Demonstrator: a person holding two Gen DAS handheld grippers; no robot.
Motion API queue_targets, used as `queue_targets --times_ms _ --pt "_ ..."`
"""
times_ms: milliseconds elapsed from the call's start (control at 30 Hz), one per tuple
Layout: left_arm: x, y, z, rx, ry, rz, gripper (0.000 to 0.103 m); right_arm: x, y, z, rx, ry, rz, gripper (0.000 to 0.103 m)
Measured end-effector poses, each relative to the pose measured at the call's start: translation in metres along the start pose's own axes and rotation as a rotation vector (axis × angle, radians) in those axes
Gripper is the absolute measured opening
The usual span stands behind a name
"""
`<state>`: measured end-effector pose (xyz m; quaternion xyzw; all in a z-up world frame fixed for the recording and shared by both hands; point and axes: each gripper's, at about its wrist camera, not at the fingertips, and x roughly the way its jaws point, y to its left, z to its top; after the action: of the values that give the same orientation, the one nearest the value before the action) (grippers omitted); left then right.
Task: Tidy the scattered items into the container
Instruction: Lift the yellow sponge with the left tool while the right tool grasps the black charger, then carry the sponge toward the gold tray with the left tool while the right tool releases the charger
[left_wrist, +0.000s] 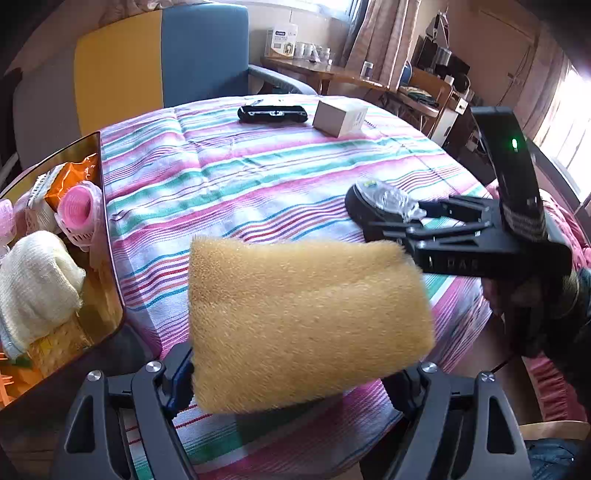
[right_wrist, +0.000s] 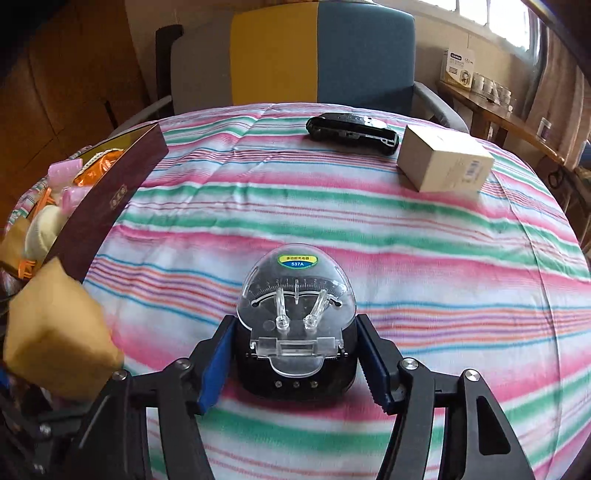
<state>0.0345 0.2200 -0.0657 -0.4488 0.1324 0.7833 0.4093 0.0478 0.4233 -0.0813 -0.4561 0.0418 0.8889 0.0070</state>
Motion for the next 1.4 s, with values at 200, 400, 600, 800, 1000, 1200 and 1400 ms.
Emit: queue_targets --times_ms 200,400,600,800,1000,1200,1400 --pt "-0.009 0.001 -0.004 0.017 -0.027 0.051 0.083 -0.019 0.002 -0.025 0.06 -0.024 0.0 0.075" --pt "-0.03 0.002 -0.014 0.056 -0.081 0.081 0.083 -0.022 0.018 -0.041 0.057 -0.036 -0.019 0.097" --pt "-0.027 -0.008 -0.009 0.118 -0.086 0.07 0.083 -0.02 0.025 -0.047 0.04 -0.049 -0.054 0.103" --pt "-0.014 -0.016 0.039 0.09 -0.109 0.028 0.083 -0.023 0.024 -0.051 0.052 -0.066 -0.045 0.103" --pt "-0.015 0.006 0.078 0.011 -0.141 0.029 0.083 -0.023 0.025 -0.052 0.05 -0.082 -0.047 0.103" --pt "-0.02 0.016 0.059 -0.007 -0.092 0.01 0.084 -0.023 0.025 -0.054 0.05 -0.113 -0.039 0.103" --pt "-0.011 -0.009 0.049 0.074 -0.073 0.011 0.084 -0.023 0.023 -0.056 0.05 -0.141 -0.031 0.103"
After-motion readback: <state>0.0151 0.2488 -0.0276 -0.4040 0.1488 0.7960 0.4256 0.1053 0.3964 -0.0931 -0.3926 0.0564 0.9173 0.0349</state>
